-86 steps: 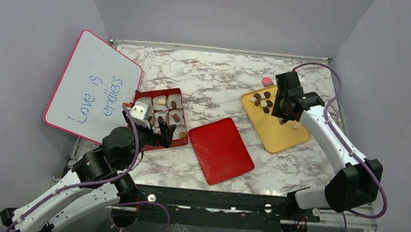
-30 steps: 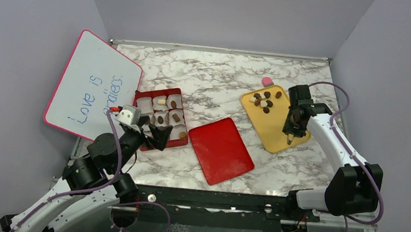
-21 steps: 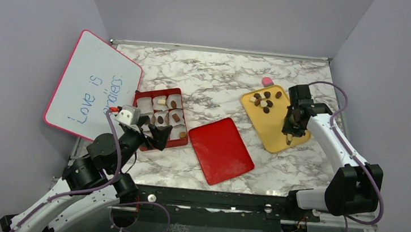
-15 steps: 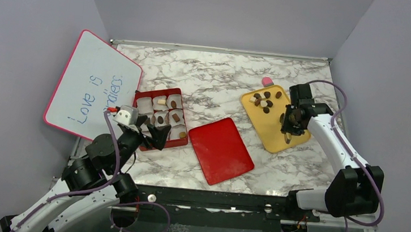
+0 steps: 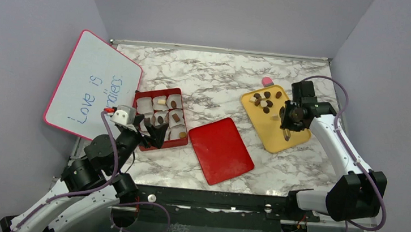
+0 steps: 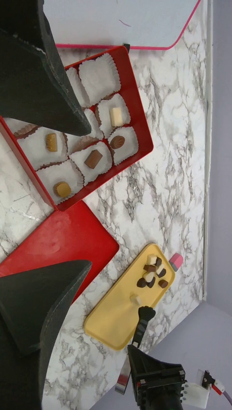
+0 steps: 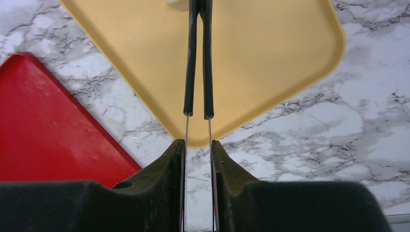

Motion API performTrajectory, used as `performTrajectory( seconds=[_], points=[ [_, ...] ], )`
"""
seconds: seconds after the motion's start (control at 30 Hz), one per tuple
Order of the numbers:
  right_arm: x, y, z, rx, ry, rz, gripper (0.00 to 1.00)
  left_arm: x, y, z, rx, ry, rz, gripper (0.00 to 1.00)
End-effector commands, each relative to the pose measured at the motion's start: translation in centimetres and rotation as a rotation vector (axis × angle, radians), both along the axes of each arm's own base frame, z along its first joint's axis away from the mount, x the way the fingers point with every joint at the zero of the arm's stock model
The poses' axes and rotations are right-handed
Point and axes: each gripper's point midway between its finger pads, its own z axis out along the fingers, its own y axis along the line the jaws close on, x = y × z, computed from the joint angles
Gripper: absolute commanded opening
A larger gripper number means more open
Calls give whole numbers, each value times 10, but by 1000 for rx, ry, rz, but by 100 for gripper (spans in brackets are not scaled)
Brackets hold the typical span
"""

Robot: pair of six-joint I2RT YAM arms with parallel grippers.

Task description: Pack the chocolate

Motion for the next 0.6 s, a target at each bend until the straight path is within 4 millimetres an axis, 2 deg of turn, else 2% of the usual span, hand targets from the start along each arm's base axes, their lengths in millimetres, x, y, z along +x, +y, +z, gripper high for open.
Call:
performTrajectory(
  seconds=[0.0,0.17,0.33,0.57],
  points=[
    [15,16,31,47,-110,54,27,4,5,-3,4,7,37,99],
    [19,23,41,50,-133,64,27,5,3,-5,8,18,37,99],
    [20,26,24,51,-117,98,38,5,4,-4,4,19,43,99],
    [28,24,11,20,-91,108,41,5,5,-4,2,17,45,99]
  ],
)
